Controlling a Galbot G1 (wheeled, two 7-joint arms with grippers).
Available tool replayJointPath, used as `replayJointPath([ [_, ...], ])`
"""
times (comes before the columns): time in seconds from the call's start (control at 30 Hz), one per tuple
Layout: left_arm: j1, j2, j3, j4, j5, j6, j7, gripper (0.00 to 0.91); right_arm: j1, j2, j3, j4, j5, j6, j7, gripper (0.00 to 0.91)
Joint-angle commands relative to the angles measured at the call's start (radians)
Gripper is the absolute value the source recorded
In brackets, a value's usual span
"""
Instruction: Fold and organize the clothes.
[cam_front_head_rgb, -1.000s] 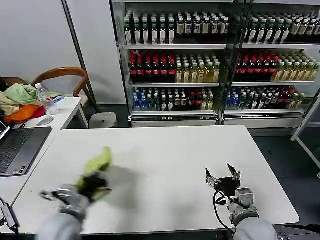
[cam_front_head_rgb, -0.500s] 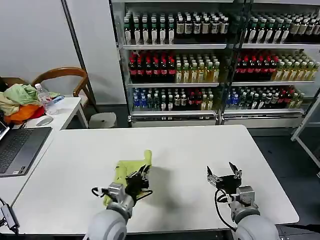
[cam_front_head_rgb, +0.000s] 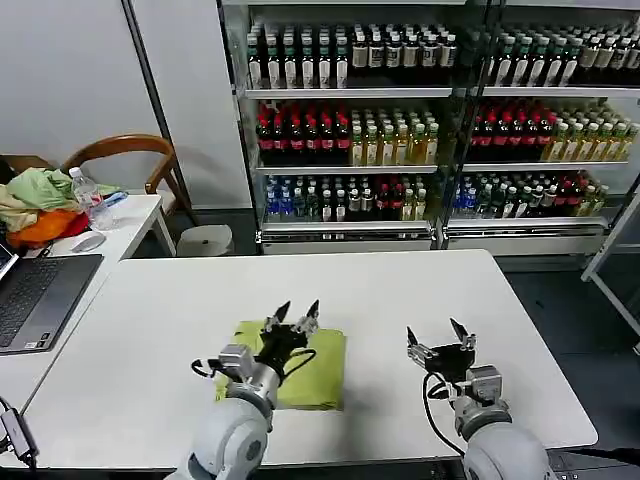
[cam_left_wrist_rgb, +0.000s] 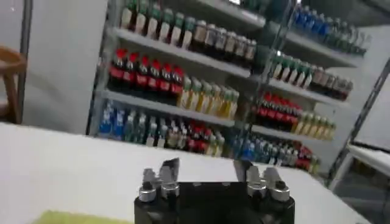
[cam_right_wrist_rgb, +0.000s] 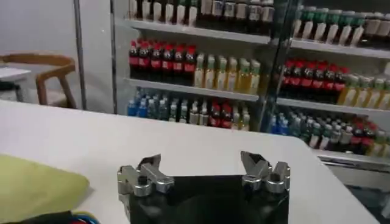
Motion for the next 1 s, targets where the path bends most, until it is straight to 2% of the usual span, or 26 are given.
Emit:
replayJointPath([
  [0.03,0.103,0.183,-0.256,0.007,0.240,-0.157,0.194,0.907,0.056,0.047,-0.101,-0.061,0.163,0.004,-0.020,0.907],
  [0.1,0.146,0.215,-0.346,0.019,0.244,-0.151,0.220,0.907,0.068,0.061,-0.129,-0.081,0.204,0.002,-0.027,0.907],
  [0.23,0.185,0.242,-0.427,0.013,0.193,-0.137,0.238,0.907,0.070,0.076,-0.211,-0.080,0.323,-0.017,-0.036,0.907],
  [0.3,0.197,0.243,-0.434,0.008,0.189,-0.135,0.241,0.907,0.070,0.082,-0.242,-0.085,0.346,-0.024,-0.035,0.907],
  [0.4,0.203,0.231,-0.423,0.000,0.190,-0.131,0.247,0.907,0.075,0.093,-0.280,-0.104,0.430,-0.047,-0.012,0.907],
  [0.53,0.203,0.201,-0.399,-0.011,0.189,-0.112,0.262,0.907,0.091,0.103,-0.290,-0.164,0.466,-0.064,0.009,0.907],
  [0.63,0.209,0.184,-0.389,-0.008,0.190,-0.113,0.270,0.907,0.094,0.104,-0.285,-0.162,0.569,-0.067,0.028,0.907],
  [0.87,0.212,0.180,-0.391,0.004,0.190,-0.110,0.264,0.907,0.104,0.108,-0.287,-0.191,0.605,-0.067,0.036,0.907],
  [0.9,0.212,0.181,-0.391,0.005,0.190,-0.110,0.264,0.907,0.105,0.112,-0.287,-0.190,0.603,-0.067,0.039,0.595],
  [0.93,0.213,0.182,-0.391,0.006,0.190,-0.111,0.262,0.907,0.105,0.118,-0.289,-0.192,0.600,-0.066,0.050,0.413],
  [0.97,0.213,0.182,-0.391,0.005,0.190,-0.110,0.261,0.907,0.106,0.121,-0.292,-0.194,0.603,-0.067,0.068,0.141],
  [1.0,0.213,0.182,-0.390,0.005,0.190,-0.109,0.258,0.907,0.107,0.122,-0.293,-0.198,0.605,-0.067,0.075,0.081],
])
